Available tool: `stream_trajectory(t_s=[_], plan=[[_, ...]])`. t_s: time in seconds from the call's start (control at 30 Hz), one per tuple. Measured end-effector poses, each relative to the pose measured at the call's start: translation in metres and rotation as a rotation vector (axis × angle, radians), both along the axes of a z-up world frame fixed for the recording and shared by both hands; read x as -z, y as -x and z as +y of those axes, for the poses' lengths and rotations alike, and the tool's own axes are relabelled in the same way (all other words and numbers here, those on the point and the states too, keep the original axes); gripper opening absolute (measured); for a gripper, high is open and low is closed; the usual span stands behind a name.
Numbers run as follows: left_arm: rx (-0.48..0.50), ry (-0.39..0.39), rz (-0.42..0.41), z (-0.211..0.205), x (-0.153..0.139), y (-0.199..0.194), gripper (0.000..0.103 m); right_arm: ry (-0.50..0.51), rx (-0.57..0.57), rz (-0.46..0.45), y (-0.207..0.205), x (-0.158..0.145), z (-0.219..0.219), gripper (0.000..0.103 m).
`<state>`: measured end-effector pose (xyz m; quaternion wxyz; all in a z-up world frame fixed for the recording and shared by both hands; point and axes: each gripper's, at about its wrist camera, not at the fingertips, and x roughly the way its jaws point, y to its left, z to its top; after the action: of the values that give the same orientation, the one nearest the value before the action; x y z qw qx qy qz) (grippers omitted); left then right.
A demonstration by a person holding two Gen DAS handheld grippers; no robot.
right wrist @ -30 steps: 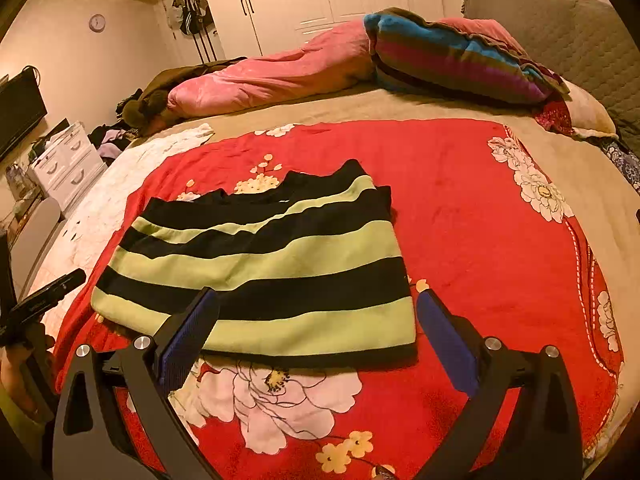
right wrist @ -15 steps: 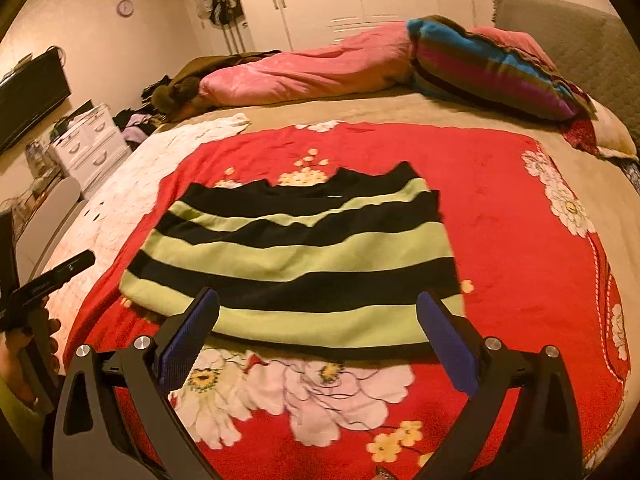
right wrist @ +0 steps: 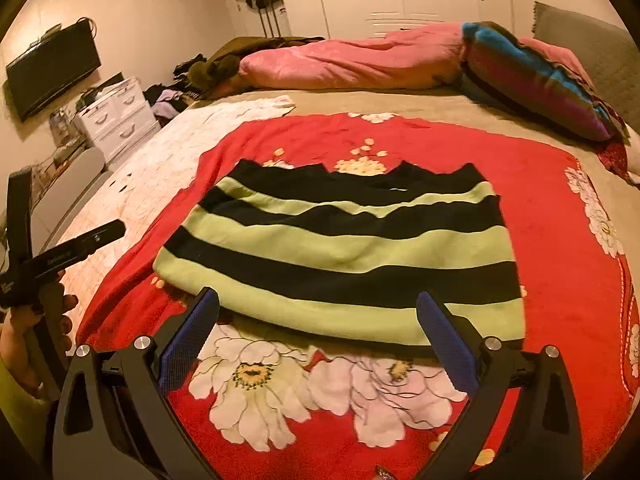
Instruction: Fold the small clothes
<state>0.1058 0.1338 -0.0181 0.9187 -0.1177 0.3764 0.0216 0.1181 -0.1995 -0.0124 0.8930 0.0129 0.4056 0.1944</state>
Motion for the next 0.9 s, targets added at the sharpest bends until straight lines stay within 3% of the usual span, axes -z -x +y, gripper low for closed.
stream_trajectory(t_s=[0.57,0.9], plan=[[-0.036,0.0,0.065,0.015,0.026,-0.008,0.094,0.067,-0.129,0.02,-0.004,0.03,0.064,0.099],[-0.144,0.015,0.08,0.046,0.046,-0.012,0.094,0.195,-0.262,-0.01,-0.009,0.062,0.128,0.099]])
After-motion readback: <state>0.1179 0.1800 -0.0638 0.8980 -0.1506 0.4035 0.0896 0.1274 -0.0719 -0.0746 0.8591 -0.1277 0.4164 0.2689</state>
